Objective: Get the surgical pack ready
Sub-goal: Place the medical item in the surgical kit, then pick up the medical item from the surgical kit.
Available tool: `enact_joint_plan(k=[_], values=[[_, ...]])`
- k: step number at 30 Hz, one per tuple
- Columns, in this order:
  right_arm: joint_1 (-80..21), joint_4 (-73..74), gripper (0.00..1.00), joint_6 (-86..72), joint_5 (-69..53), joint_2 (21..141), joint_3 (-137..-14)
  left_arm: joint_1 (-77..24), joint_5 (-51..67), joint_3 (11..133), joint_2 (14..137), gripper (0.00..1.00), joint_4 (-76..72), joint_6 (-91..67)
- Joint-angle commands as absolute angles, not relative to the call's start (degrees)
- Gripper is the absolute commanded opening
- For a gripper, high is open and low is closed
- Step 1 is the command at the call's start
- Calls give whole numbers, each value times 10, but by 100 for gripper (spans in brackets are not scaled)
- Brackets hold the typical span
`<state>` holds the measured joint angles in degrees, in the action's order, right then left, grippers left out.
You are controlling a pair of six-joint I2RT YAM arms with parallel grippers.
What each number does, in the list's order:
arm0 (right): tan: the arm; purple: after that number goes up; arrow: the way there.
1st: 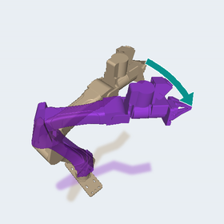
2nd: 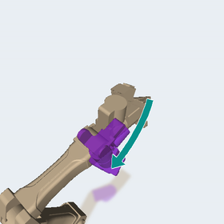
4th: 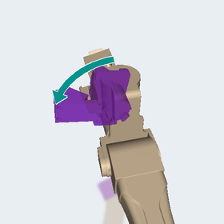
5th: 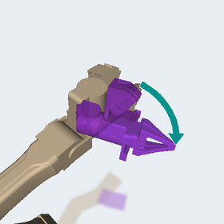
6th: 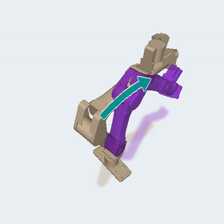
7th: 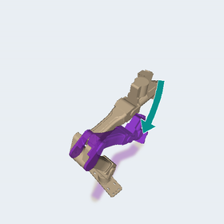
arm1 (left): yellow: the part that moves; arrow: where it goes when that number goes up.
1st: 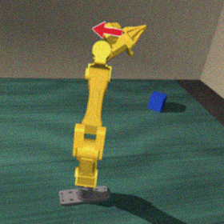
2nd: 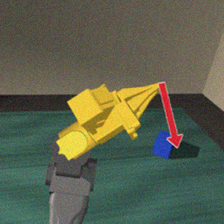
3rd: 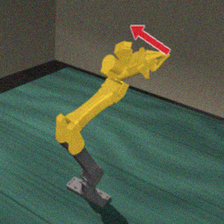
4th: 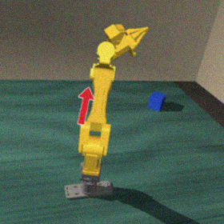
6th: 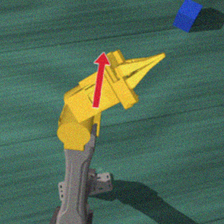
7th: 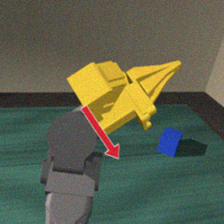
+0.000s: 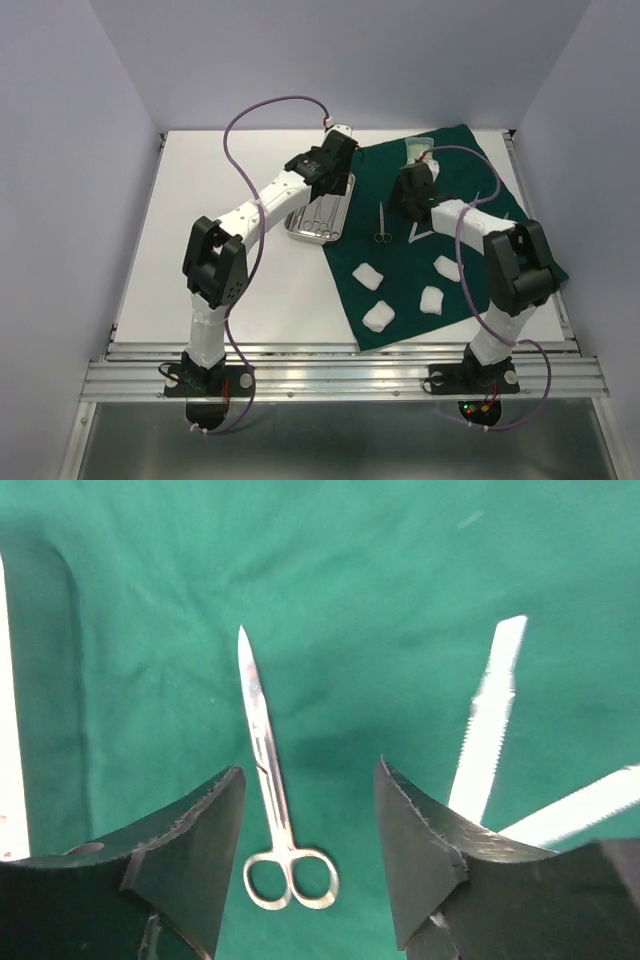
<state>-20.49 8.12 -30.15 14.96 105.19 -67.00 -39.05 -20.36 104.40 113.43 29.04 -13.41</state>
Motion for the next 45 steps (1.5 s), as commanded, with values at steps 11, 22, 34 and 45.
enact_joint_plan(k=[11,22,34,45], values=[[-25,74,65,-271,171,829,-510,-482,-163,1295,1355,56,358,-207],[-25,87,67,-260,172,808,-490,-501,-193,1322,1433,54,318,-219],[-25,88,67,-265,162,814,-490,-509,-207,1337,1458,40,326,-212],[-25,91,68,-262,153,812,-489,-520,-257,1337,1449,38,341,-195]])
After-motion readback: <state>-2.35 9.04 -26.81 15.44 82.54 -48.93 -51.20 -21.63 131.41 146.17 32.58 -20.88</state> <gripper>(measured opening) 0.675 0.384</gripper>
